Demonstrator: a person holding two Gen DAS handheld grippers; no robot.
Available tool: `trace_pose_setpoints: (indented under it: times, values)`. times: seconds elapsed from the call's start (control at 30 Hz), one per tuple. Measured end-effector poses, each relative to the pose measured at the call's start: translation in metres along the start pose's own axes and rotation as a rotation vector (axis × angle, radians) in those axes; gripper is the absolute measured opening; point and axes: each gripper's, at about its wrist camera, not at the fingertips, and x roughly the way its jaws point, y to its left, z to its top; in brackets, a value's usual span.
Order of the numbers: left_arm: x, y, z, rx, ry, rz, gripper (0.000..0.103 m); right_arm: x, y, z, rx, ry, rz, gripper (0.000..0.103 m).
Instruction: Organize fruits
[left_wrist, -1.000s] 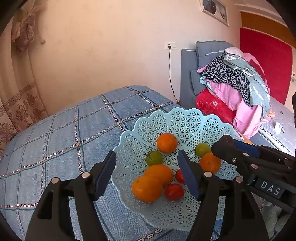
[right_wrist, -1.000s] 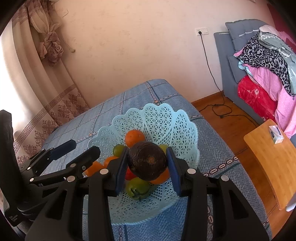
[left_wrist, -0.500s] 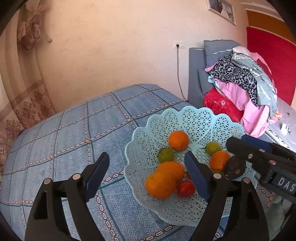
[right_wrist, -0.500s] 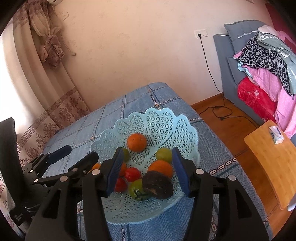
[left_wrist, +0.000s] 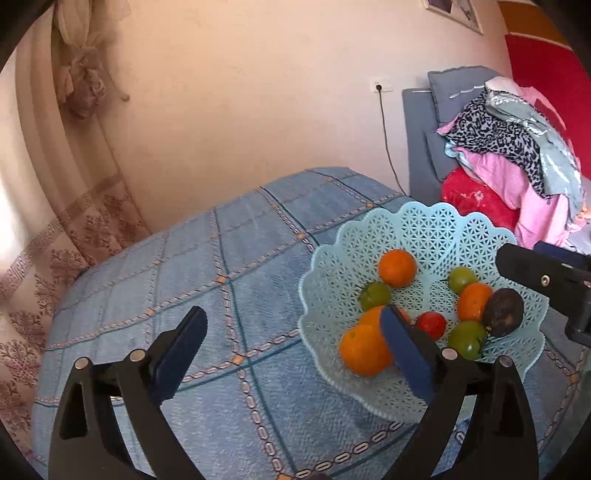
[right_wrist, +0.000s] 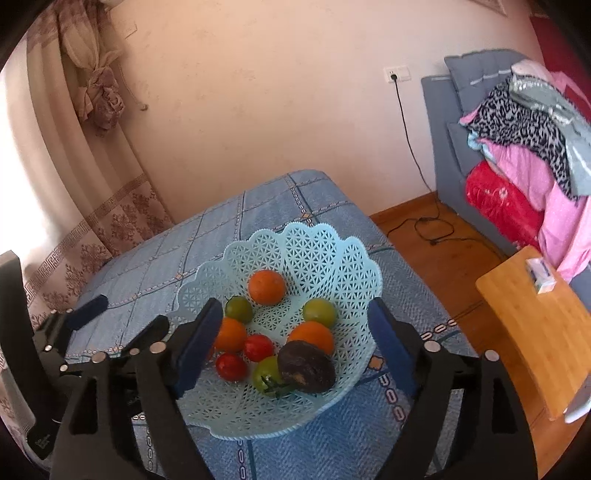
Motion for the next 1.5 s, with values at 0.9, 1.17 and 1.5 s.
trace_pose_setpoints:
  times: [0.9, 1.17, 1.5]
  values:
    - [-0.023, 0.019, -0.012, 0.001, -0.005, 0.147, 0.098, 0.0, 0.027, -0.008, -0.218, 0.06, -0.105, 0.097]
    - [-0.025, 0.021, -0.013, -0.002, -0.004, 0.174, 0.098, 0.0, 0.024, -0.007, -0.216, 0.046, -0.11, 0.097]
    - [-0.023, 0.019, -0.015, 0.013, 0.003, 0.202, 0.098, 0.004, 0.027, -0.01, -0.23, 0.051, -0.111, 0.097]
